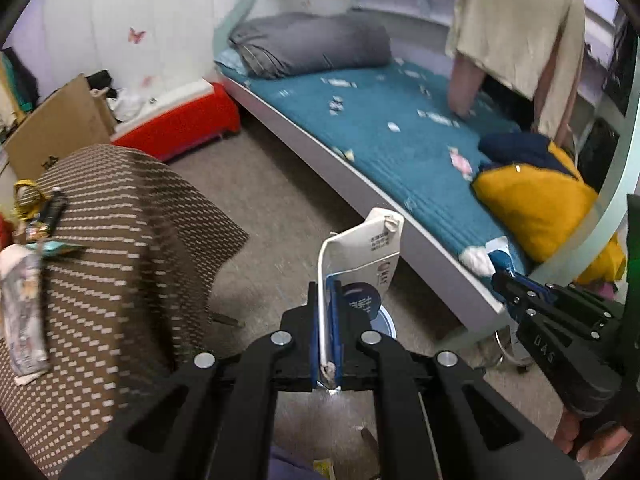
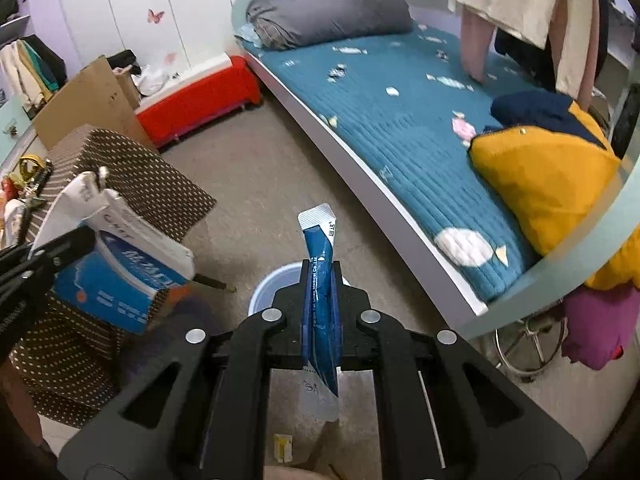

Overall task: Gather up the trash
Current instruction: 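Carry the tissue pack and toothpaste tube over the bin and release them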

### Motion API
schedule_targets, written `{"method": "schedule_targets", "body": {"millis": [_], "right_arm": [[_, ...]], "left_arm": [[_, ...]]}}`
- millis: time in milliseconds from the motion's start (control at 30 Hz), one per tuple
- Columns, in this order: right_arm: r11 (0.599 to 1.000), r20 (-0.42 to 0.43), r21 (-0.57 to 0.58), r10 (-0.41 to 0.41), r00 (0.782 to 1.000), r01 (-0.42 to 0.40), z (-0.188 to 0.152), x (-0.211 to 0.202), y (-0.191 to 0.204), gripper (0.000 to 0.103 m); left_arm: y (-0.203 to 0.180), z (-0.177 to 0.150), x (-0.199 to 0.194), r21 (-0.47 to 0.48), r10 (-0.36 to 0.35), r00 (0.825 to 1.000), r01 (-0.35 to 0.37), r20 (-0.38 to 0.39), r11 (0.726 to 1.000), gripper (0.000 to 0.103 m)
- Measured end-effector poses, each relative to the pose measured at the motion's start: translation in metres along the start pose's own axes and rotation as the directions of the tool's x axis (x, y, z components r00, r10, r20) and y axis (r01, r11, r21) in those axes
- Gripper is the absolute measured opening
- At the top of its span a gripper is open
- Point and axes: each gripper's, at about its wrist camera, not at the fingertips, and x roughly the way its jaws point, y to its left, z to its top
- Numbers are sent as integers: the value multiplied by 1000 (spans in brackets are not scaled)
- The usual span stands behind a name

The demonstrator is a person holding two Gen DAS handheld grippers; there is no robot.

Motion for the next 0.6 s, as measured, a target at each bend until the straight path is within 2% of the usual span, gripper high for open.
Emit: {"method": "schedule_targets", "body": {"millis": [100,167,200,233,267,367,600], "right_arm": [[1000,-32,12,-12,999,13,-4,13,-6,8],[999,-50,23,-20,999,22,-6,20,-11,8],[999,-58,28,-23,998,25,-7,23,-12,8],[999,-66,32,-25,998,27,-8,25,-13,8],[999,-74,36,-26,997,29,-9,28,-14,8],[999,-86,34,-25,996,28,-11,33,-11,8],[1000,-129,-2,-12,992,12,-15,51,10,8]], "left_arm": [[-15,2,20,34,-4,999,5,-40,999,6],[-23,3,28,58,2,999,0,-40,998,12],[-29,4,34,83,24,999,-21,-33,996,18],[-31,4,36,89,43,999,-40,-34,995,42],[-32,5,39,88,48,998,-45,-31,995,57],[-27,5,40,82,35,999,-32,-25,996,57],[7,-9,47,23,80,994,-79,-68,997,57]]}}
